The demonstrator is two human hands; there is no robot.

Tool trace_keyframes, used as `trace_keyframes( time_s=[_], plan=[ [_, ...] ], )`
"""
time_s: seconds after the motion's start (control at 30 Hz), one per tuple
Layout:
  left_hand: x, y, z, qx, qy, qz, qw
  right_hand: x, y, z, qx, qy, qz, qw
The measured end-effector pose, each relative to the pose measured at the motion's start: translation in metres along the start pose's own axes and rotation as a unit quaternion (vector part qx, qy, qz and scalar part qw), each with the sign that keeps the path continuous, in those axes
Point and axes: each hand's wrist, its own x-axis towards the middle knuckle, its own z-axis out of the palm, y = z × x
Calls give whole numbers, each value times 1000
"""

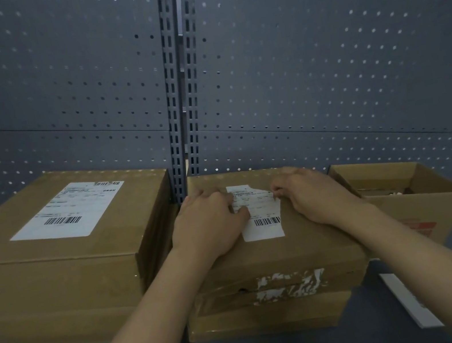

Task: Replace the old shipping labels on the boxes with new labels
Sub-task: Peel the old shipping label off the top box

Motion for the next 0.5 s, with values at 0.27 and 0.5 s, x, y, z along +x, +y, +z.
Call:
trace_keyframes(
  time_s=[0.27,0.5],
  plan=[
    [0,0,0,-1,-3,2,1000,-3,7,4,64,18,19,998],
    [0,2,-2,7,-6,0,1000,1,7,6,60,-2,15,998]
  ],
)
